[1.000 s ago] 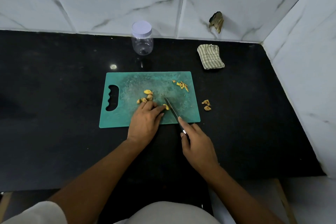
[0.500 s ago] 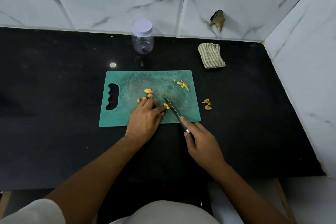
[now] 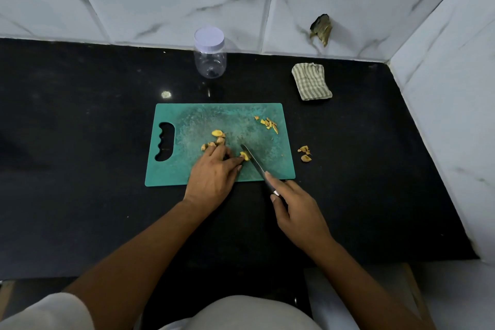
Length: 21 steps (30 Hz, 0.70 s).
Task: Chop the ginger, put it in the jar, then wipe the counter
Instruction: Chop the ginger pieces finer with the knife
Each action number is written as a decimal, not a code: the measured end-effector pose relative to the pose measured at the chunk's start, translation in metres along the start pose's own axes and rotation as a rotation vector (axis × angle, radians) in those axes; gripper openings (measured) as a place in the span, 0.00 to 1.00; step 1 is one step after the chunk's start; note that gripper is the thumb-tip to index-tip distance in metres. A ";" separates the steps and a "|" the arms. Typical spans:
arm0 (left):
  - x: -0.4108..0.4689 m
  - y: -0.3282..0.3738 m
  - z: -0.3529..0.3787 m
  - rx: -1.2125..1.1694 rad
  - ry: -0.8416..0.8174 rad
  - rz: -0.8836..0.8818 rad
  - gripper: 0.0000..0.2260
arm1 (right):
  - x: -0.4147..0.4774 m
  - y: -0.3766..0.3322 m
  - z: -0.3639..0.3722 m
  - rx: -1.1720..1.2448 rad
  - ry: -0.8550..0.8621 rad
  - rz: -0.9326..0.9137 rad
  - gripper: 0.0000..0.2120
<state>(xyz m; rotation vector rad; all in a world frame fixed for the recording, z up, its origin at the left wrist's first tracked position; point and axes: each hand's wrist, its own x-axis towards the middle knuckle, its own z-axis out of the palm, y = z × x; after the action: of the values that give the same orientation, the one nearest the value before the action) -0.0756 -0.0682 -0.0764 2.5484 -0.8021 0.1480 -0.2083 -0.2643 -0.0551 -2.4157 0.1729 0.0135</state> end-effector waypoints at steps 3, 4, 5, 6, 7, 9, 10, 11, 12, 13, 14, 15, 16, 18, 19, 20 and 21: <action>0.000 0.000 0.000 -0.002 0.001 0.000 0.12 | 0.000 0.000 0.000 0.012 0.001 -0.009 0.27; 0.000 0.000 0.000 -0.002 0.002 0.001 0.12 | 0.000 0.001 0.000 0.011 -0.001 -0.014 0.28; 0.000 0.000 0.000 -0.001 0.003 0.002 0.12 | 0.000 0.001 0.001 0.010 -0.003 -0.016 0.28; 0.000 0.000 0.000 0.000 0.006 0.004 0.12 | 0.000 0.002 0.001 0.008 -0.005 -0.015 0.28; 0.000 0.000 0.000 0.002 0.009 0.005 0.12 | 0.001 0.002 0.001 0.003 -0.006 -0.013 0.28; 0.000 0.000 0.001 0.001 0.017 0.009 0.12 | 0.001 0.002 0.001 -0.013 -0.003 -0.011 0.28; 0.000 0.000 0.002 -0.001 0.021 0.009 0.12 | 0.001 0.002 0.001 -0.022 0.000 -0.010 0.27; -0.001 0.000 0.002 -0.002 0.026 0.010 0.12 | 0.001 0.001 0.002 -0.031 0.002 -0.008 0.27; -0.001 0.000 0.003 -0.004 0.029 0.010 0.11 | 0.001 0.001 0.002 -0.038 0.004 -0.006 0.28; -0.001 -0.001 0.003 -0.004 0.032 0.011 0.11 | 0.000 0.000 0.003 -0.043 0.007 -0.004 0.28; -0.001 -0.001 0.003 -0.003 0.033 0.012 0.11 | -0.001 0.000 0.004 -0.050 0.009 -0.003 0.28; -0.001 0.000 0.003 -0.002 0.035 0.015 0.11 | -0.001 -0.001 0.004 -0.060 0.009 -0.001 0.28; -0.001 0.000 0.003 -0.002 0.039 0.019 0.11 | -0.001 -0.001 0.005 -0.073 0.009 0.004 0.28; -0.001 0.001 0.003 -0.006 0.047 0.025 0.11 | -0.001 -0.002 0.007 -0.098 0.011 0.013 0.29; -0.001 0.001 0.002 -0.006 0.050 0.026 0.11 | -0.001 -0.002 0.008 -0.107 0.008 0.015 0.29; -0.001 0.001 0.002 -0.003 0.052 0.026 0.11 | -0.002 -0.002 0.008 -0.119 -0.002 0.013 0.30; -0.002 0.001 0.002 -0.001 0.052 0.027 0.11 | -0.002 -0.002 0.009 -0.133 -0.014 0.008 0.30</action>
<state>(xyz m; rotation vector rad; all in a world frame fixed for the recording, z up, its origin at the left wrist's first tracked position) -0.0777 -0.0693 -0.0785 2.5234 -0.8161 0.2217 -0.2099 -0.2564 -0.0604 -2.5466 0.1802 0.0471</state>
